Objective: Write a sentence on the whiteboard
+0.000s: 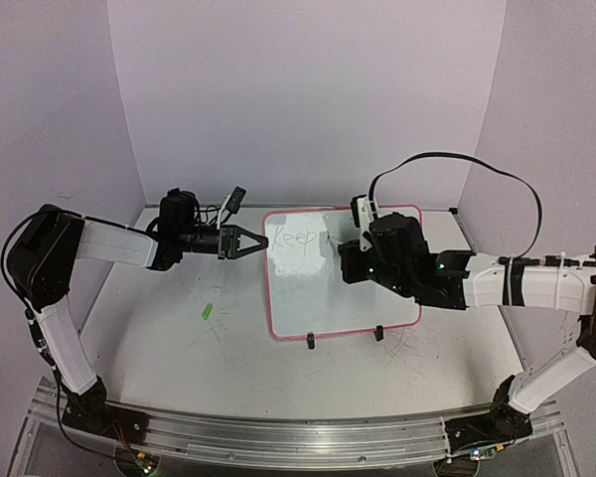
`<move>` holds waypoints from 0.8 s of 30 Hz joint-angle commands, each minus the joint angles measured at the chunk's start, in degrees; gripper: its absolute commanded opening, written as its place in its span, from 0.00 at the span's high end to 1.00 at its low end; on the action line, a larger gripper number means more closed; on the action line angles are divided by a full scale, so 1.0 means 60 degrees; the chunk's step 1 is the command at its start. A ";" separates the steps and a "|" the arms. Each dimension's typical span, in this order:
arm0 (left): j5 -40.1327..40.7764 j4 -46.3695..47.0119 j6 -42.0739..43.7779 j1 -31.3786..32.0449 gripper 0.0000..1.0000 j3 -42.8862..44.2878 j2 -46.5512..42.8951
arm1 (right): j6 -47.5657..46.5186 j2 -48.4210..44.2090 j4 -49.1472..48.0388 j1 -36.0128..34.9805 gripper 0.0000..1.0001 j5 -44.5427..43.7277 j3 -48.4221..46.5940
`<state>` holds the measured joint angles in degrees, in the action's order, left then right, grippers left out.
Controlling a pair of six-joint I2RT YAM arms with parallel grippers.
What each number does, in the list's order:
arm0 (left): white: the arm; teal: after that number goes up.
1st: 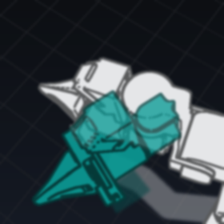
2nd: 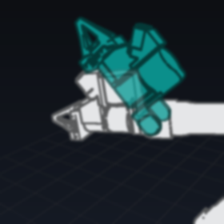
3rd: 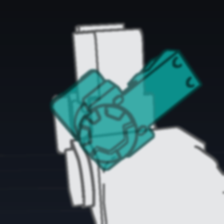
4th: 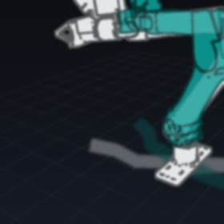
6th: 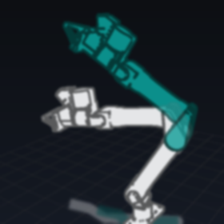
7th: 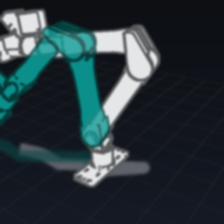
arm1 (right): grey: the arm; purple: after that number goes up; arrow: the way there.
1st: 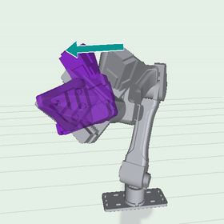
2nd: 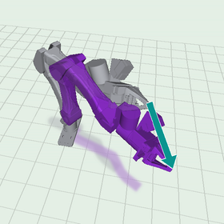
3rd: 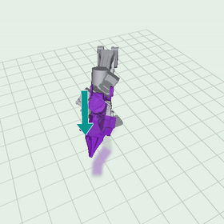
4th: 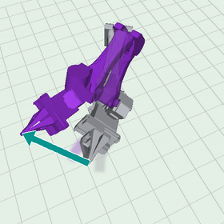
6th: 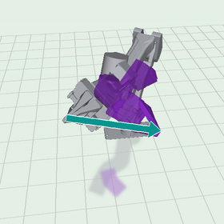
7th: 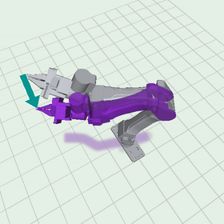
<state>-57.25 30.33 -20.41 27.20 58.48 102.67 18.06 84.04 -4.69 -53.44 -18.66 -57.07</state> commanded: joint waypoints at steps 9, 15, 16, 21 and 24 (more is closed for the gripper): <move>-0.0229 -0.0030 0.0223 0.0009 1.00 0.0243 -0.0334 | 0.0115 0.0017 -0.0026 0.0136 1.00 -0.1104 -0.0303; -0.0229 -0.0034 0.0237 0.0008 1.00 0.0253 -0.0325 | 0.0262 -0.0221 0.0186 0.0133 1.00 -0.0974 -0.0101; -0.0229 -0.0039 0.0238 0.0008 1.00 0.0252 -0.0325 | 0.0280 -0.0232 0.0227 0.0132 1.00 -0.0890 -0.0077; -0.0229 -0.0053 0.0238 0.0008 1.00 0.0247 -0.0332 | 0.0368 -0.0265 0.0319 0.0120 1.00 -0.0518 0.0125; -0.0229 -0.0052 0.0247 0.0008 1.00 0.0251 -0.0339 | 0.0479 -0.0333 0.0334 0.0114 1.00 -0.0405 0.0270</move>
<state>-57.21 30.02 -20.03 27.20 58.48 102.67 19.54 83.67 -4.47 -53.37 -21.26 -56.98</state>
